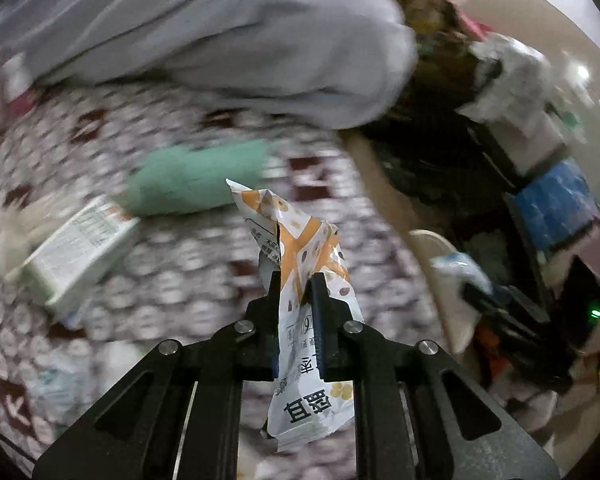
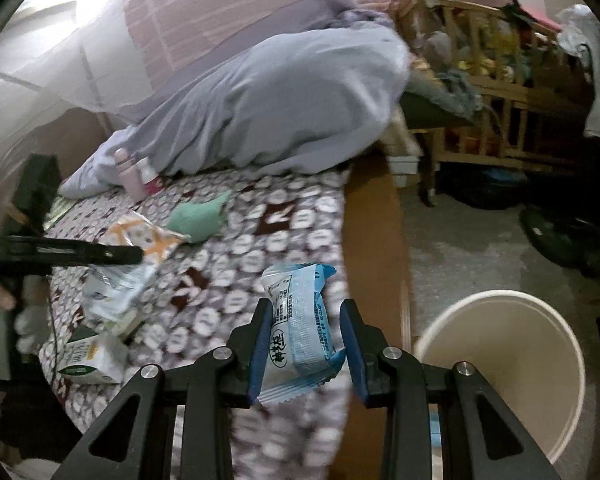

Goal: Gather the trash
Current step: 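Carry both bags over the white bucket and open both grippers, then move both open grippers back over the trash on the bed, then grasp the white plush toy with the left gripper while the right grasps the green plush, then carry both plush toys over the white bucket and open both grippers, then move both open grippers back over the trash on the bed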

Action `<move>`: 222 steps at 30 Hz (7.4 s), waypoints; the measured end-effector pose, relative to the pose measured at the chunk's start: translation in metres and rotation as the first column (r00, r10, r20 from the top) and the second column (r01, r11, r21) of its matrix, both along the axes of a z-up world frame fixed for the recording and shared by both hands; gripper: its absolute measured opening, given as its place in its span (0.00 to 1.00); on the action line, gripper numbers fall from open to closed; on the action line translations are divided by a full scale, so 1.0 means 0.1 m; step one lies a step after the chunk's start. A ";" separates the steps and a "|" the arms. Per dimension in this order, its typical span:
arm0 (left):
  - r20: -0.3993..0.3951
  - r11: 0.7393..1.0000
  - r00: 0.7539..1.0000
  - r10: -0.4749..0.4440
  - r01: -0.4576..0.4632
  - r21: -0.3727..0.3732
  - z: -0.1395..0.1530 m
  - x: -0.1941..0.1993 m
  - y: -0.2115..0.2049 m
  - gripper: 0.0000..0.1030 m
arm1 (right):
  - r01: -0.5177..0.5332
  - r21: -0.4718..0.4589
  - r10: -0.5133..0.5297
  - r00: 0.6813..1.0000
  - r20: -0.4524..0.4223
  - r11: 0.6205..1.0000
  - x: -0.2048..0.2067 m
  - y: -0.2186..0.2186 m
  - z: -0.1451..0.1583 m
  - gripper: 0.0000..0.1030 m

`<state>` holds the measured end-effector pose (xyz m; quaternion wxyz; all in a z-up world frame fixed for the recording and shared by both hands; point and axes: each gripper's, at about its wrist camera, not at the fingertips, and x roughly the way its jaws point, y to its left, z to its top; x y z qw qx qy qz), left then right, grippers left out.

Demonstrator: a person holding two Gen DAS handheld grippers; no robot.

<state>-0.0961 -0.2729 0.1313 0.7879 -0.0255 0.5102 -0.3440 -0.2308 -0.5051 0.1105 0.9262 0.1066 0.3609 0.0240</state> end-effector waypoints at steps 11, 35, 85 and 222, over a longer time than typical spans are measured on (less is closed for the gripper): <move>0.006 0.980 0.980 -0.199 0.199 -0.024 -0.02 -0.45 -1.47 0.10 | 0.255 -0.051 -0.259 0.963 -0.075 0.965 -0.37 -0.86 -0.15 0.32; 0.070 0.984 0.983 -0.172 0.169 0.051 -0.18 -0.63 -1.59 0.50 | 0.369 -0.047 -0.372 0.923 -0.096 0.928 -0.49 -1.17 -0.33 0.44; 0.159 0.913 0.922 0.353 -0.377 0.154 -0.29 0.78 1.91 0.56 | -0.106 0.039 0.110 0.986 -0.128 0.994 1.74 1.30 -0.28 0.80; 0.188 0.975 0.981 -0.051 0.008 0.221 0.12 -0.81 0.72 0.55 | 0.038 -0.041 -0.041 0.996 -0.075 0.998 -0.17 0.36 0.06 0.57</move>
